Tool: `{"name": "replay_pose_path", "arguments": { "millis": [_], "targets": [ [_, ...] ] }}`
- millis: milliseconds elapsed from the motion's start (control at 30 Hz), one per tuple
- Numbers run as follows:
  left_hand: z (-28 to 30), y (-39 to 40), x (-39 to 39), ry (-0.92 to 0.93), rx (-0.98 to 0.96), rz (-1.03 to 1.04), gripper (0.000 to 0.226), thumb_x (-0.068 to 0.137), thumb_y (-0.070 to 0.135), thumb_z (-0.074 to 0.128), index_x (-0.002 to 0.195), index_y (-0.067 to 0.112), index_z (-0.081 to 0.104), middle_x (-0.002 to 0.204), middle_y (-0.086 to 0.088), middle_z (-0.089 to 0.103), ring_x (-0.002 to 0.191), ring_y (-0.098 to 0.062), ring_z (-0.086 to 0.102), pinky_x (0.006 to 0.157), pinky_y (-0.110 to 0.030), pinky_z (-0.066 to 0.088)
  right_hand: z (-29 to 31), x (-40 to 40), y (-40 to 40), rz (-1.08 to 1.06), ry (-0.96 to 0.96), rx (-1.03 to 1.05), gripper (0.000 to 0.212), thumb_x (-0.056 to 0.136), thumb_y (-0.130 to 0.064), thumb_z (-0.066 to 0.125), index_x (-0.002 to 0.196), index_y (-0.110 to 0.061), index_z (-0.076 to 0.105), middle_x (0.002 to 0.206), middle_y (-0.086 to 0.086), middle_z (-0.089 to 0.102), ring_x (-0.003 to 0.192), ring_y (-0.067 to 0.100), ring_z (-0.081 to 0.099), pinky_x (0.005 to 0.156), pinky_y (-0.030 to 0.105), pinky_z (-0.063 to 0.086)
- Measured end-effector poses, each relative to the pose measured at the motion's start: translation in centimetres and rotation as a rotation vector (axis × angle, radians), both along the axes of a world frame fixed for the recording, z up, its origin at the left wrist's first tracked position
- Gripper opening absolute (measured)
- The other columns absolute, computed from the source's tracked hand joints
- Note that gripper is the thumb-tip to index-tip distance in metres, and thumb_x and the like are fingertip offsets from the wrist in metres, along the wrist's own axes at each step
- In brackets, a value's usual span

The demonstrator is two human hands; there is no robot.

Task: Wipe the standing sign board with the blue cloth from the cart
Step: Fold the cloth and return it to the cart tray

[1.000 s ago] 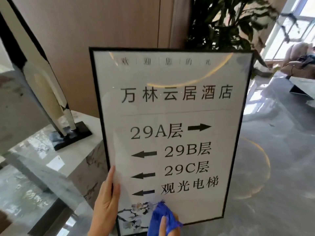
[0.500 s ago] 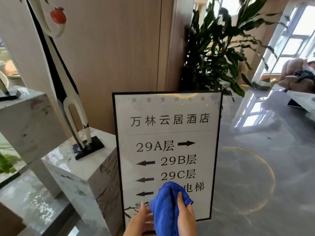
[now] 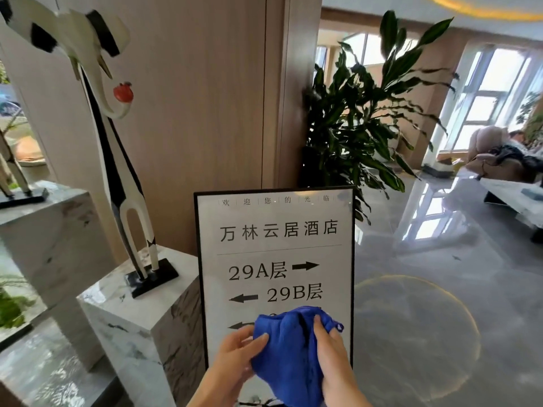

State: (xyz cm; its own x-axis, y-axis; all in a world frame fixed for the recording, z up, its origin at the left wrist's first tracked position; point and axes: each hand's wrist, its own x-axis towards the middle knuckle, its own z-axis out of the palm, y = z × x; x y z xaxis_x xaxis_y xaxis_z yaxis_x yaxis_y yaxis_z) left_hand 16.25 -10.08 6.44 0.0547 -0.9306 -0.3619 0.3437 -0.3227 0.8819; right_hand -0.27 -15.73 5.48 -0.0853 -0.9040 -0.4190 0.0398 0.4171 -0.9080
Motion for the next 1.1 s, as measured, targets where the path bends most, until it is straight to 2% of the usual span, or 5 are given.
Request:
{"name": "replay_pose_path", "arguments": {
  "millis": [200,400,667,900,1100],
  "targets": [
    [0.2,0.2,0.1,0.020,-0.071,-0.012,0.012,0.092,0.012,0.066,0.097,0.008,0.077,0.094,-0.021,0.075,0.080,-0.025,0.071,0.067,-0.036,0.052,1.6,-1.9,0.5,0.062,-0.131,0.019,0.022,0.104,-0.026,0.051,0.105,-0.016,0.071,0.104,0.016,0.076,0.102,0.032,0.071,0.099,0.050,0.054],
    [0.9,0.4,-0.3,0.061,-0.159,-0.012,0.018,0.084,0.018,0.071,0.098,0.008,0.076,0.092,-0.019,0.076,0.082,-0.027,0.073,0.059,-0.034,0.056,2.9,-3.9,0.7,0.156,-0.172,-0.004,0.026,0.105,-0.029,0.050,0.109,-0.014,0.071,0.094,0.006,0.080,0.084,0.018,0.077,0.063,0.028,0.058],
    [1.6,0.0,-1.0,0.133,-0.148,-0.098,0.021,0.097,0.018,0.061,0.114,0.013,0.071,0.114,-0.019,0.073,0.101,-0.033,0.071,0.073,-0.042,0.057,4.6,-5.0,0.9,0.158,-0.380,-0.034,0.034,0.106,-0.022,0.048,0.127,0.002,0.061,0.123,0.024,0.069,0.120,0.039,0.064,0.093,0.044,0.055],
    [2.1,-0.1,-2.0,0.317,-0.109,-0.177,0.032,0.094,0.023,0.065,0.125,0.021,0.061,0.130,-0.016,0.067,0.116,-0.035,0.066,0.084,-0.048,0.056,4.9,-4.9,1.4,0.172,-0.508,-0.016,0.032,0.103,-0.021,0.053,0.120,0.003,0.066,0.113,0.022,0.074,0.091,0.028,0.075,0.068,0.035,0.061],
    [1.6,-0.2,-2.0,0.262,-0.140,-0.156,0.035,0.090,0.025,0.069,0.123,0.017,0.059,0.127,-0.017,0.068,0.115,-0.036,0.066,0.083,-0.047,0.056,5.3,-5.3,1.0,0.236,-0.473,-0.024,0.033,0.104,-0.023,0.051,0.124,-0.002,0.066,0.118,0.020,0.073,0.112,0.033,0.070,0.080,0.038,0.060]
  ]
}}
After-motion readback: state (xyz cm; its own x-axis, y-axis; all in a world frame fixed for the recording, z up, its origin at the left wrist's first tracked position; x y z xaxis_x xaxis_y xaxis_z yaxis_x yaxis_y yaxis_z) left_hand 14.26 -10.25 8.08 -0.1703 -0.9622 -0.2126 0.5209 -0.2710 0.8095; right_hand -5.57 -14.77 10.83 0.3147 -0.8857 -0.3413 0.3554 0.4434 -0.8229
